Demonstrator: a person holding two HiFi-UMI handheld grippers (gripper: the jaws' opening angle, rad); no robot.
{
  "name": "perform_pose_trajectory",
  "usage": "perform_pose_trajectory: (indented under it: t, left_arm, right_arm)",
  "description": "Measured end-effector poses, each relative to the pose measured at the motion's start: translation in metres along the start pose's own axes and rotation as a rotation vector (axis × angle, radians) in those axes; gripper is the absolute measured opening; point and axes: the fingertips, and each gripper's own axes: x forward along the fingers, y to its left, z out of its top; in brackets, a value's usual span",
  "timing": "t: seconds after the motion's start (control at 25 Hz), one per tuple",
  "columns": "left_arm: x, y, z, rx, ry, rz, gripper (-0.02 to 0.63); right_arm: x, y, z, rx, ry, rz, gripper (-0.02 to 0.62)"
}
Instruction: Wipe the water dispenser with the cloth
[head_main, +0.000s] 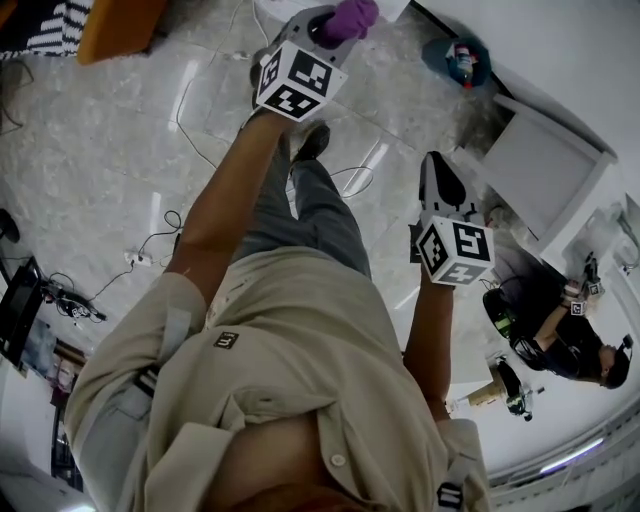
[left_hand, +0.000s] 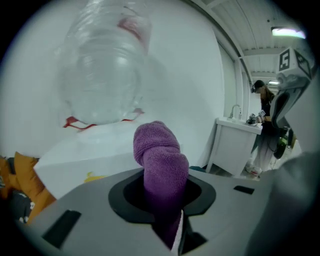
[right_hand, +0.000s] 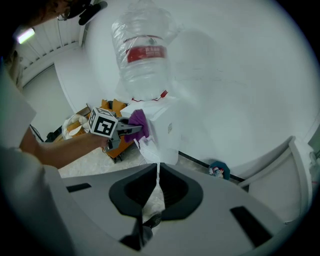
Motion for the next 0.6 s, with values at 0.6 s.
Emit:
perform_pose_trajectory:
  t: [0.6]
  left_arm:
    - [-0.081, 0.182, -0.05, -0.126, 0.044, 0.374, 0.11]
  right_arm:
    - [0.017, 0.023, -0.005, -0.028, 0.019, 0.028, 0.028]
